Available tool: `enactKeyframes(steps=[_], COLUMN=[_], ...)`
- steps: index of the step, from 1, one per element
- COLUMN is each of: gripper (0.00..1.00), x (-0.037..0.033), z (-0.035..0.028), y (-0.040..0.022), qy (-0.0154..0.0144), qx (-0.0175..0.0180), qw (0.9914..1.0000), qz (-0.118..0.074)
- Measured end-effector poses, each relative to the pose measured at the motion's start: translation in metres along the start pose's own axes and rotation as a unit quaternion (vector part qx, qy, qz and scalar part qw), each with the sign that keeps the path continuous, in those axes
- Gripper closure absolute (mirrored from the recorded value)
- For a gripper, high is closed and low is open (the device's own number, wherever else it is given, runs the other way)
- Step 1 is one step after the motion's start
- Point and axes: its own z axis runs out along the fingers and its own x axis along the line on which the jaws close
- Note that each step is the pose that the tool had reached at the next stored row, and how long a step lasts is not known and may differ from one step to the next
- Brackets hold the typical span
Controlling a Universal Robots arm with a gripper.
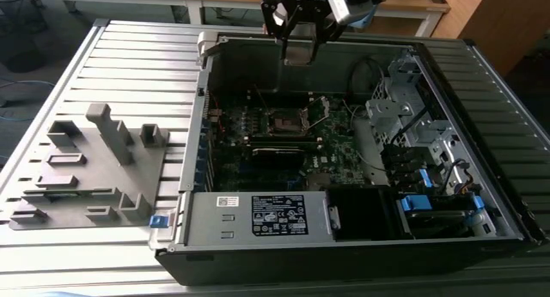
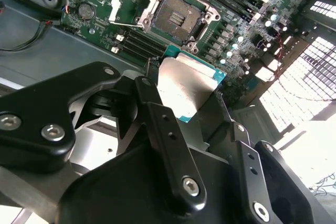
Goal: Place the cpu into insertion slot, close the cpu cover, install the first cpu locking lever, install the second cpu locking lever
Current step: 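Place the cpu into insertion slot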
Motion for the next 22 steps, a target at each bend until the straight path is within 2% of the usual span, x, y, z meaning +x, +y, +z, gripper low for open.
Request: enactKeyframes(steps=[22], gripper=[0.46], x=[-0.0001], z=[0.0058], y=[-0.0005], qy=[0.0], qx=[0.0], qw=[1.0], qz=[0.0])
